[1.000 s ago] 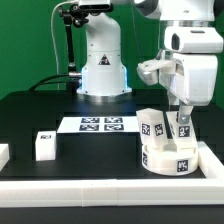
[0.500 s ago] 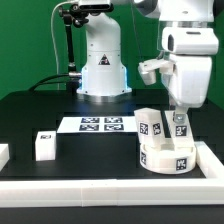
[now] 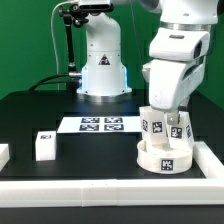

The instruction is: Assemble stool

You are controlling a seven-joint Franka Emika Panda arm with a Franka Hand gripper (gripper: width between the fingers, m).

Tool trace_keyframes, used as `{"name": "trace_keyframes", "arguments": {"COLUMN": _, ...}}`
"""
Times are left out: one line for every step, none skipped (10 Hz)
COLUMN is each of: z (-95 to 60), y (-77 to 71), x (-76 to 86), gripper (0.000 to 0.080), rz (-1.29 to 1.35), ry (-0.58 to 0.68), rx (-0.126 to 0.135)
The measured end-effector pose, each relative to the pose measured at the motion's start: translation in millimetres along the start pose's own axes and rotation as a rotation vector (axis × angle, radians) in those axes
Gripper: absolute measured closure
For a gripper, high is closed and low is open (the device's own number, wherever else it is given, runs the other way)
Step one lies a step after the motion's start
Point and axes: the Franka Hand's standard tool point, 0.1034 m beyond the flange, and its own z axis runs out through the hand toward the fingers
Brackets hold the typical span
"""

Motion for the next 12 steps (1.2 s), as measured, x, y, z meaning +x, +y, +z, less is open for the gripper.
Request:
{"name": "trace_keyframes", "arguments": {"z": 0.1, "y": 0.0, "x": 0.0, "gripper": 0.0462, "rz": 0.07, "ry": 0.0, "rx": 0.0}}
{"name": "trace_keyframes", "arguments": {"z": 0.1, "y": -0.1, "x": 0.0, "gripper": 0.0462, "rz": 0.127, "ry": 0.0, "rx": 0.0}}
{"name": "trace_keyframes", "arguments": {"z": 0.2, "y": -0.1, "x": 0.0, "gripper": 0.0462, "rz": 0.208, "ry": 0.0, "rx": 0.0}}
{"name": "trace_keyframes", "arguments": {"z": 0.3, "y": -0.2, "x": 0.0, "gripper": 0.0462, "rz": 0.273, "ry": 0.0, "rx": 0.0}}
{"name": "trace_keyframes", "arguments": {"z": 0.4, "y": -0.8, "x": 0.3, "gripper": 0.0461, "rz": 0.353, "ry": 0.003, "rx": 0.006}}
{"name": "trace_keyframes", "arguments": {"z": 0.5, "y": -2.4, "x": 1.5, "gripper": 0.0461, "rz": 0.483, "ry": 0.014, "rx": 0.028}}
{"name": "trace_keyframes", "arguments": {"z": -0.2, "y": -5.8, "x": 3.1, "gripper": 0.0461, "rz": 0.59, "ry": 0.009, "rx": 0.054}}
{"name": "trace_keyframes", "arguments": {"z": -2.6, "y": -7.8, "x": 5.5, "gripper": 0.0461, "rz": 0.696, "ry": 0.001, "rx": 0.08}}
{"name": "trace_keyframes", "arguments": {"z": -6.4, "y": -7.3, "x": 8.0, "gripper": 0.0461, "rz": 0.755, "ry": -0.005, "rx": 0.093}}
{"name": "trace_keyframes", "arguments": {"z": -7.6, "y": -7.3, "x": 9.9, "gripper": 0.0461, "rz": 0.842, "ry": -0.002, "rx": 0.108}}
{"name": "trace_keyframes", "arguments": {"z": -7.4, "y": -7.9, "x": 10.2, "gripper": 0.0461, "rz": 0.904, "ry": -0.006, "rx": 0.109}}
{"name": "trace_keyframes", "arguments": {"z": -6.8, "y": -8.6, "x": 10.1, "gripper": 0.0461, "rz": 0.975, "ry": -0.011, "rx": 0.109}}
